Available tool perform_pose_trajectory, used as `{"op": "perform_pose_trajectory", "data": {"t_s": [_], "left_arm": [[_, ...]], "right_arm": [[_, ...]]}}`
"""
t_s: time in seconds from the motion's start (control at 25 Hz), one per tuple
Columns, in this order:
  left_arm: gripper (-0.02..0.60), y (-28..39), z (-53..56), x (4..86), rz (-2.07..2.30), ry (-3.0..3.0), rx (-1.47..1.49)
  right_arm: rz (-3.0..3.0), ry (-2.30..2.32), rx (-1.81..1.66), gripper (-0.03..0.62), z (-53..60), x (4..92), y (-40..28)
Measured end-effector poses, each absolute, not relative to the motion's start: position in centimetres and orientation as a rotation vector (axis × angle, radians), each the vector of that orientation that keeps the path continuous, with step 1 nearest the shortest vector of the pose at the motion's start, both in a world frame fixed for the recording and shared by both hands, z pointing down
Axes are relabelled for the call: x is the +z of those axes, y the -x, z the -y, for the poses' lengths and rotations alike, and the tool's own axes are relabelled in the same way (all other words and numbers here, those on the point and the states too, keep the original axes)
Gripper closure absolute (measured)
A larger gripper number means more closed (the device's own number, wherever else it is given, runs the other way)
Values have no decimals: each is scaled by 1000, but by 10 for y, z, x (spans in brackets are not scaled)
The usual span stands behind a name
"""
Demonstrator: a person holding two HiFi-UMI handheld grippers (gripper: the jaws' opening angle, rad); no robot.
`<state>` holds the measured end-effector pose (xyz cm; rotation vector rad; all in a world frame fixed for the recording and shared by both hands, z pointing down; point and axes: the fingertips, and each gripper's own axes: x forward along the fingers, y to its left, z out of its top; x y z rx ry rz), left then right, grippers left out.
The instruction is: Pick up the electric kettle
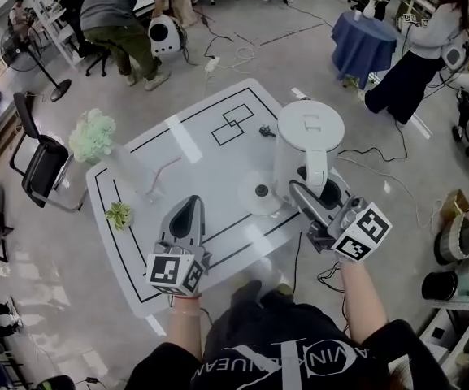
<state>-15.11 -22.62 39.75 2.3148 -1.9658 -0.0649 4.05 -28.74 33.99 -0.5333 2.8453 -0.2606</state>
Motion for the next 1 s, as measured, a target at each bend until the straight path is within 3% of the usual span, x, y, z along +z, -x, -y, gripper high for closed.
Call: {"op": "perform_pose_trajectory", "data": {"t_s": [1.0], "left_arm": [[568, 137, 229, 393, 1923, -2359, -60]], "right_arm": [[-2791, 733, -240, 461, 282, 342, -102]]}}
